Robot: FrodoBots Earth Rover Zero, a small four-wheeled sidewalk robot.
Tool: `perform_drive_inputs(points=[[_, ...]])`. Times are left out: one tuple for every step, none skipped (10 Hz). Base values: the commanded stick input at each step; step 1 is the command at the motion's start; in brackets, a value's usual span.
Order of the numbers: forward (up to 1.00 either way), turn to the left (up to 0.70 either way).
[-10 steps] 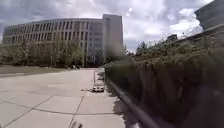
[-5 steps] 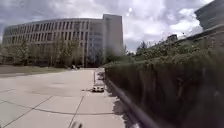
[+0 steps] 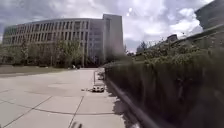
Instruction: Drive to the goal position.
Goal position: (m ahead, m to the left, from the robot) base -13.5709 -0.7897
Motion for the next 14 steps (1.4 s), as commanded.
perform_drive_inputs(points=[[0.05,0.00],[0.06,0.00],[0.05,0.00],[0.05,0.00],[0.06,0.00],[0.06,0.00],[0.06,0.00],[0.06,0.00],[0.06,0.00],[0.06,0.00],[0.05,0.00],[0.06,0.00],[0.05,0.00],[0.05,0.00]])
